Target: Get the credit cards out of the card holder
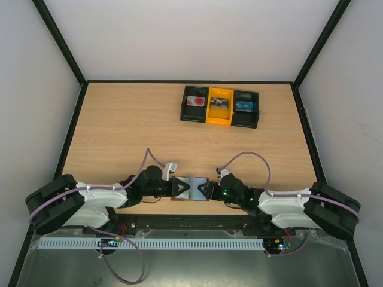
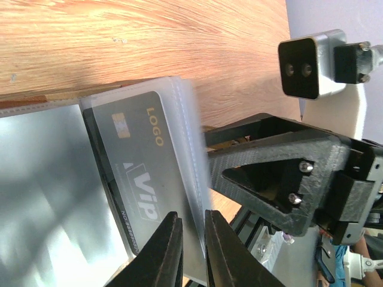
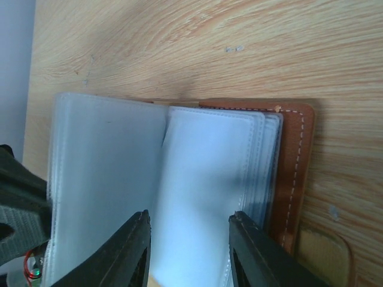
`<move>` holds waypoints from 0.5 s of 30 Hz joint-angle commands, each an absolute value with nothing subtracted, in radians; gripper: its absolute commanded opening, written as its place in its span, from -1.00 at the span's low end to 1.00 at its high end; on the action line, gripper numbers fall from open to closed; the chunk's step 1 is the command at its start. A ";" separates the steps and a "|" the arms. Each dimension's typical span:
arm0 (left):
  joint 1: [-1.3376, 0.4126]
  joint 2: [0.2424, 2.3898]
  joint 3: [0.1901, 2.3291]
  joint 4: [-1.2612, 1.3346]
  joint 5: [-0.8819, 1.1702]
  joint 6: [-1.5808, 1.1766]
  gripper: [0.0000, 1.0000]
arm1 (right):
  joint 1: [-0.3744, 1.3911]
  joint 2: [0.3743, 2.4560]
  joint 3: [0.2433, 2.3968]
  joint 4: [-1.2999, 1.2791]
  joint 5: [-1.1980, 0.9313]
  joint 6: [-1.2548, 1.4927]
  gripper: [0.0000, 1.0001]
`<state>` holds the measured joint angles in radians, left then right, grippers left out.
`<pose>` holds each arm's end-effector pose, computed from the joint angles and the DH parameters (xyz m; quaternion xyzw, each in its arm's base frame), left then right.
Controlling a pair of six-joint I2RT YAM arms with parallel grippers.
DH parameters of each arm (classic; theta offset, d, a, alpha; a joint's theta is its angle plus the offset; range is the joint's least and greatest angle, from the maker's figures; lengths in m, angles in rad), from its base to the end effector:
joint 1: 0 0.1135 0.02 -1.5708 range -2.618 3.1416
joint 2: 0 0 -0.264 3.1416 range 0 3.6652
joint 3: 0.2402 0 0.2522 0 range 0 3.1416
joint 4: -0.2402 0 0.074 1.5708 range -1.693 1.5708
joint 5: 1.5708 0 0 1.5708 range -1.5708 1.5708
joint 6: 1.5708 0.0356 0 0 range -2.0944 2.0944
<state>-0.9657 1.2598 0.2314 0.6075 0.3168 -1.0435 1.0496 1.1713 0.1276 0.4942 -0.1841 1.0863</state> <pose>0.1134 -0.1835 0.1419 0.0535 0.8314 -0.5242 0.1763 0.0866 0.1640 0.1183 -0.0290 0.8694 0.4651 0.1643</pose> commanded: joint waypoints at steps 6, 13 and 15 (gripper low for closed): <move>-0.969 1.275 0.256 0.568 0.289 -1.019 -0.71 | 1.063 1.031 0.144 0.399 -0.209 1.077 -0.09; -0.969 1.273 0.258 0.568 0.288 -1.021 -0.70 | 1.072 1.047 0.175 0.388 -0.217 1.077 0.00; -0.970 1.272 0.258 0.565 0.287 -1.022 -0.70 | 1.074 1.050 0.184 0.369 -0.209 1.082 0.00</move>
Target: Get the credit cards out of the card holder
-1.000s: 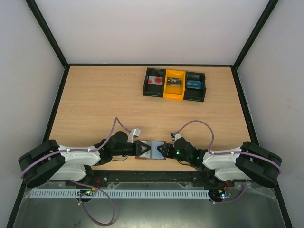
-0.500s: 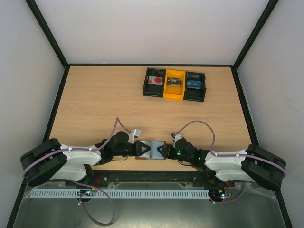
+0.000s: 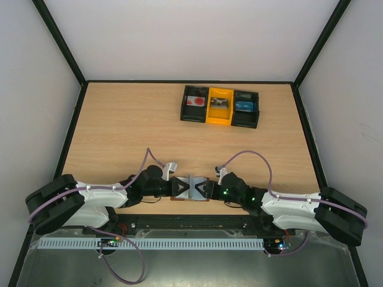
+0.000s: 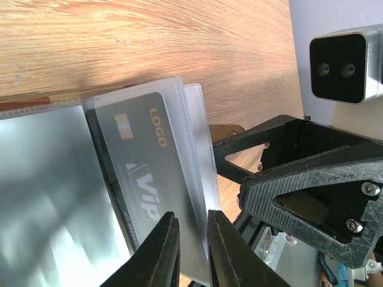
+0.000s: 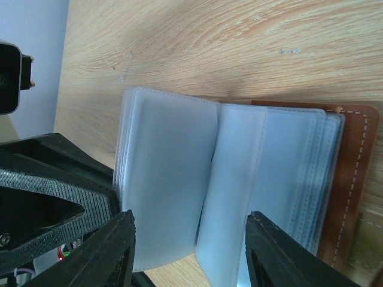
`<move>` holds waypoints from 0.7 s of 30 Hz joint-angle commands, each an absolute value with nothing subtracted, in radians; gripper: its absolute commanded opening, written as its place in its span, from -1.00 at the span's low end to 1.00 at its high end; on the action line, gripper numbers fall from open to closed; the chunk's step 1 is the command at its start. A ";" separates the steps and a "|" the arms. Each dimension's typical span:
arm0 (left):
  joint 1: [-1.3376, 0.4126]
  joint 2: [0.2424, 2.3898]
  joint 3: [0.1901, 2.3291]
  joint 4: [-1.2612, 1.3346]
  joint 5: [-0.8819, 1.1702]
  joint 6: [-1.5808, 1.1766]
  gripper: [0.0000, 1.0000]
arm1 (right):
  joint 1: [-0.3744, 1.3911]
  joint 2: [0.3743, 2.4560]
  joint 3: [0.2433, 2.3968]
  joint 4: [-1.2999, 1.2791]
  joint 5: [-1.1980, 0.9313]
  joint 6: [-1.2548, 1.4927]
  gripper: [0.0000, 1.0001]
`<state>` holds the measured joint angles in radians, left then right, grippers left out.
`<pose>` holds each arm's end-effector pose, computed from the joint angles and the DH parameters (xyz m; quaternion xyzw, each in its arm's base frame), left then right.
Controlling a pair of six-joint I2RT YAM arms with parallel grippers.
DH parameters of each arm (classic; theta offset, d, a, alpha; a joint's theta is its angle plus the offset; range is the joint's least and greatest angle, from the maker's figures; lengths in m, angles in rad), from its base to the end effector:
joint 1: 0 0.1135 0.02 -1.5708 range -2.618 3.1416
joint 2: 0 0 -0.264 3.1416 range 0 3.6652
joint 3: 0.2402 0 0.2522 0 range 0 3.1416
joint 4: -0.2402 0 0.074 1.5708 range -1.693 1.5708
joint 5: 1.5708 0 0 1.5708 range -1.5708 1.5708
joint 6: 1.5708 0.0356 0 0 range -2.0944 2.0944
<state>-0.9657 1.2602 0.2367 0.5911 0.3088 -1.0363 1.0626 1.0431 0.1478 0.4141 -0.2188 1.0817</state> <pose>0.1140 -0.1838 0.1417 0.0535 0.8347 -0.5183 0.1782 0.0825 0.1640 0.1376 -0.0485 0.8506 0.4971 0.1644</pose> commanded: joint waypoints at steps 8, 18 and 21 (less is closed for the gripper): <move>-0.969 1.276 0.261 0.561 0.286 -1.020 -0.68 | 1.087 0.968 0.222 0.263 -0.176 1.097 0.00; -0.974 1.284 0.264 0.566 0.284 -1.019 -0.65 | 1.092 0.995 0.289 0.226 -0.145 1.085 0.09; -0.976 1.291 0.267 0.560 0.290 -1.020 -0.65 | 1.092 1.051 0.333 0.224 -0.141 1.084 0.08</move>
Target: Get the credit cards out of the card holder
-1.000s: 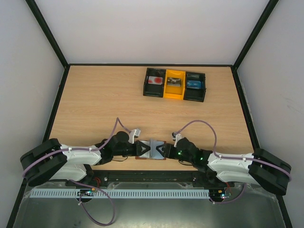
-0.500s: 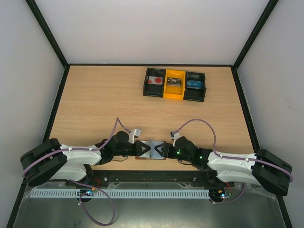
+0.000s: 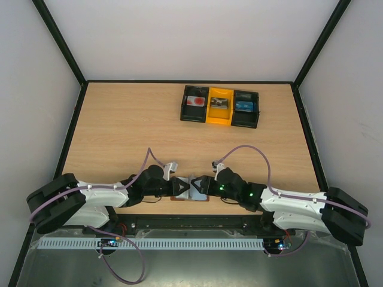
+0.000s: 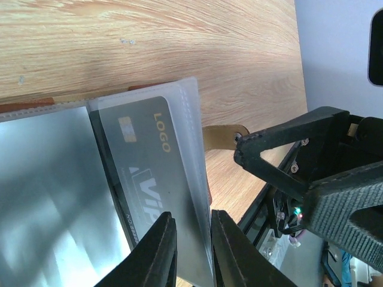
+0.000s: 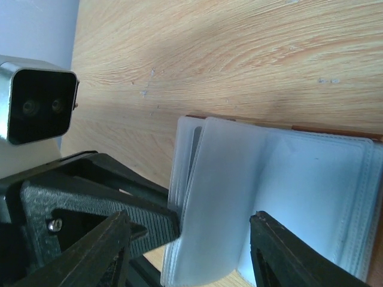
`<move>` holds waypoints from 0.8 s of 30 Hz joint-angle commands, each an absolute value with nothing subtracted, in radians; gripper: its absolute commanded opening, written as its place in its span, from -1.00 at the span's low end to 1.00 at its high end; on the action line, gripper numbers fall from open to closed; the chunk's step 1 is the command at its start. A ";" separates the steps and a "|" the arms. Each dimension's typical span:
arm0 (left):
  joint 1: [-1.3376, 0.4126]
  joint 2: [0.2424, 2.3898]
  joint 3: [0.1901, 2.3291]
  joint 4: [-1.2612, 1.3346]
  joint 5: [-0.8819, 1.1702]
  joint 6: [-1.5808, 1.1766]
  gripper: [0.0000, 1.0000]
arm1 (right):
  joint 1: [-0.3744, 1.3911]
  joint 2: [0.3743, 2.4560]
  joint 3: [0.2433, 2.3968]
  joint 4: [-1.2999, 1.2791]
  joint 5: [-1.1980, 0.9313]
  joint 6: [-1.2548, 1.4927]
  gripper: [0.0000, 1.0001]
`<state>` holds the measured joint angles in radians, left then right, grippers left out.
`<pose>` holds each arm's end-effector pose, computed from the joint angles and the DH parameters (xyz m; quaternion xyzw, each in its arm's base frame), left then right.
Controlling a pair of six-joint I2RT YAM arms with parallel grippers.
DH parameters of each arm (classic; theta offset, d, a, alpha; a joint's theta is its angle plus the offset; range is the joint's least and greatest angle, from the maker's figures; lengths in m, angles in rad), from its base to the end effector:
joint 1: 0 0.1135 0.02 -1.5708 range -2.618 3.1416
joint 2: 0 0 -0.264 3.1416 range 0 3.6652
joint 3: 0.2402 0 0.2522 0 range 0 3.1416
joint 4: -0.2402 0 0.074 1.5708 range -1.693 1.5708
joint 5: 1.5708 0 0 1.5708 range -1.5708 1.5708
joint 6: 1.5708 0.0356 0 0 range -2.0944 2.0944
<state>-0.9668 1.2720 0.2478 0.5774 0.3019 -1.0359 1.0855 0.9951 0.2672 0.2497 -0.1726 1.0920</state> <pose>0.1152 -0.1857 0.1411 0.0512 0.8388 -0.5123 0.1769 0.0860 0.1761 0.1666 -0.0420 0.8514 0.4928 0.1747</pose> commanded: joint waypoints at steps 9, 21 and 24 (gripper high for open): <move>-0.986 1.295 0.291 0.523 0.284 -1.010 -0.65 | 1.092 1.162 0.410 0.175 -0.058 1.056 0.08; -0.994 1.328 0.284 0.539 0.278 -1.020 -0.65 | 1.092 1.252 0.436 0.161 0.000 1.040 -0.04; -0.994 1.318 0.283 0.515 0.263 -1.016 -0.64 | 1.092 1.236 0.416 0.160 0.010 1.043 -0.04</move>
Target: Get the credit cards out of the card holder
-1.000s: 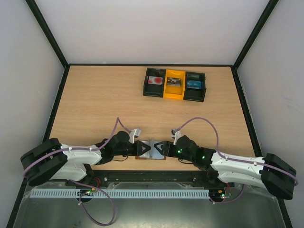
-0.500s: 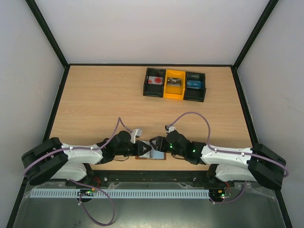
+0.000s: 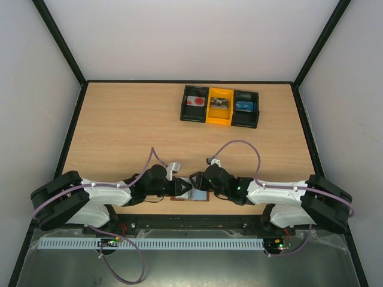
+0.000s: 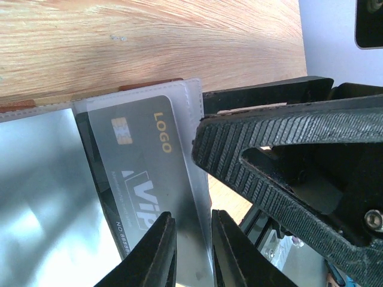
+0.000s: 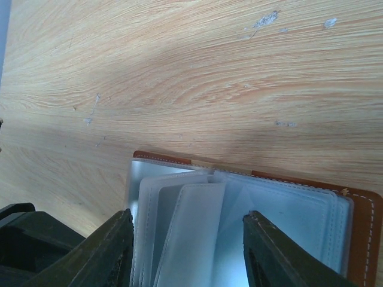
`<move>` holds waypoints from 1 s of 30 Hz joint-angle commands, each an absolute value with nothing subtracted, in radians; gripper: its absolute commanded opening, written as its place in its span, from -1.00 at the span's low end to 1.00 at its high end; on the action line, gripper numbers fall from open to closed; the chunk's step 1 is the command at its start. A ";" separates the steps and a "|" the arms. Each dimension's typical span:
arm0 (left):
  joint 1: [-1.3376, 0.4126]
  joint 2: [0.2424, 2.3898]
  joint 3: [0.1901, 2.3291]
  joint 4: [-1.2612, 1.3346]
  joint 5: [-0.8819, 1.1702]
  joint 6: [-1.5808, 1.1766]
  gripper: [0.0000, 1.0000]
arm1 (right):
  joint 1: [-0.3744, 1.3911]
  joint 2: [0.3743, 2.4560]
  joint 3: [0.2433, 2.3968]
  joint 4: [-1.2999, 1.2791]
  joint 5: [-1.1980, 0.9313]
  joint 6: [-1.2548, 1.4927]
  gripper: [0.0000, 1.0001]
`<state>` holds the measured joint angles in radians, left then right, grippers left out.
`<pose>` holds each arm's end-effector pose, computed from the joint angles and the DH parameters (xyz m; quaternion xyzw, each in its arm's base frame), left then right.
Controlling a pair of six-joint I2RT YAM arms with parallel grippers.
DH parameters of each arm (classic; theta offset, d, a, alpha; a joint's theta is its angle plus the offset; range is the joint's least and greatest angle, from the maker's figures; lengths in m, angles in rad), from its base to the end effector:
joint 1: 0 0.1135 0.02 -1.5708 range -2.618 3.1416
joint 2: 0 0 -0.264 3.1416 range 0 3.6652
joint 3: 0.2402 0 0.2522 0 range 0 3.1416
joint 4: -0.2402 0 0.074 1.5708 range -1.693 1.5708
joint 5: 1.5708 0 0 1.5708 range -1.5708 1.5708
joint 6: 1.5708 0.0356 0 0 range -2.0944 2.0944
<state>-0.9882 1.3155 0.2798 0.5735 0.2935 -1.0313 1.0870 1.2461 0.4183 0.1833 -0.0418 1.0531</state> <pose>0.1161 -0.1949 0.1406 0.0588 0.8426 -0.5070 0.1718 0.1072 0.2072 0.1581 -0.0245 0.8942 0.4008 0.1980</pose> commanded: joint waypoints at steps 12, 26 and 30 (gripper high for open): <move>-0.994 1.307 0.294 0.482 0.237 -1.018 -0.64 | 1.092 1.181 0.376 0.179 0.020 1.063 0.02; -0.994 1.270 0.290 0.438 0.215 -1.023 -0.48 | 1.092 1.245 0.363 0.171 0.067 1.041 -0.05; -0.994 1.234 0.275 0.407 0.187 -1.028 -0.44 | 1.092 1.209 0.347 0.123 0.101 1.042 -0.06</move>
